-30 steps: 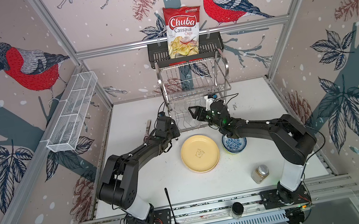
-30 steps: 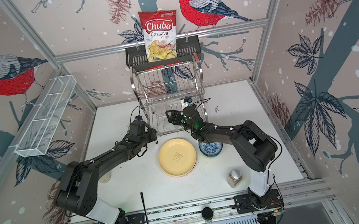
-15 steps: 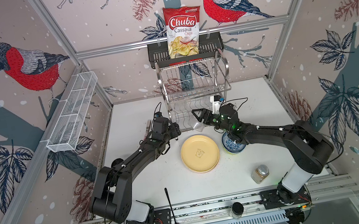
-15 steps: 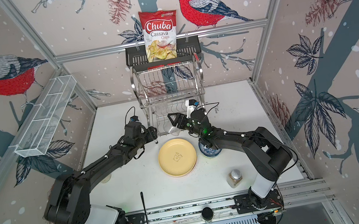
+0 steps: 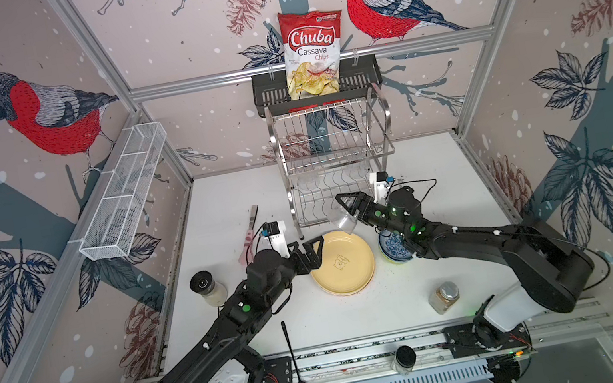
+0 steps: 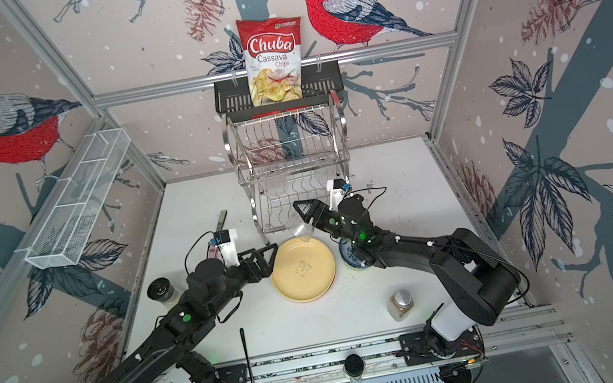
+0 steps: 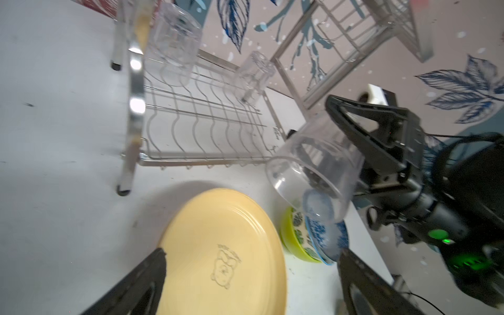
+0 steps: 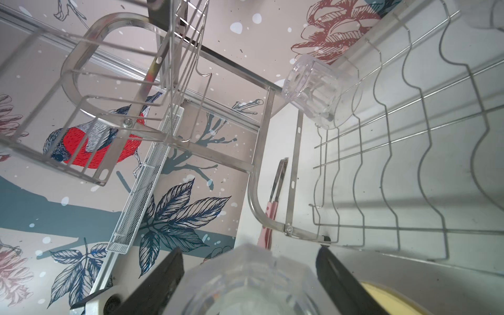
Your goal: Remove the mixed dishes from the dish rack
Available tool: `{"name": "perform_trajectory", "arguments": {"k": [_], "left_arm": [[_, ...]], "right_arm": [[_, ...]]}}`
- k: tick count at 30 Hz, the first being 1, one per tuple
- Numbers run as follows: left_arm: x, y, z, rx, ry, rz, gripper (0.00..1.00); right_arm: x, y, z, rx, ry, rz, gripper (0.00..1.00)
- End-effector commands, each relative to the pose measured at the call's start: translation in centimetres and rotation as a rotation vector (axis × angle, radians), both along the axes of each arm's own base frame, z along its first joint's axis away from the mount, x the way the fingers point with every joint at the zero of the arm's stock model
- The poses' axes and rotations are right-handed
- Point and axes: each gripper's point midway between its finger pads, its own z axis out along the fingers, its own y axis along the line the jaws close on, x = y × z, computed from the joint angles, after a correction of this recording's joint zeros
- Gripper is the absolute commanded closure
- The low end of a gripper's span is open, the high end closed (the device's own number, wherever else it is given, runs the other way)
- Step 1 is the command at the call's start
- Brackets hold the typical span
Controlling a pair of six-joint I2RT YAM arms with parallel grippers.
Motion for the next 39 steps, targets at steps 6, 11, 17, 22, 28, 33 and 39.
{"name": "perform_trajectory", "arguments": {"k": [6, 11, 17, 22, 28, 33, 39], "left_arm": [[-2.6, -5.6, 4.2, -0.154, -0.105, -0.196, 0.04], [-1.6, -8.1, 4.4, -0.144, -0.085, -0.237, 0.06], [-0.4, -9.1, 5.1, -0.146, -0.089, -0.224, 0.4], [0.0, -8.5, 6.0, -0.142, -0.109, -0.186, 0.7], [0.0, -7.8, 7.5, -0.13, -0.143, -0.167, 1.0], [-0.6, -7.2, 8.8, -0.088, -0.146, -0.176, 1.0], [-2.0, -5.7, 8.4, 0.039, -0.075, -0.196, 1.0]], "right_arm": [[-3.2, 0.8, 2.8, 0.192, 0.015, 0.068, 0.82], [-5.1, 1.2, 3.7, 0.235, 0.014, 0.097, 0.82], [-6.6, 1.3, 4.9, 0.228, -0.008, 0.095, 0.82], [-7.6, 1.3, 5.9, 0.199, -0.044, 0.078, 0.81], [-8.3, 1.4, 6.0, 0.162, -0.068, 0.059, 0.76], [-8.0, 1.3, 4.9, 0.108, -0.046, 0.037, 0.0], [-7.7, 0.1, 5.5, 0.028, -0.101, -0.007, 0.01]]}}
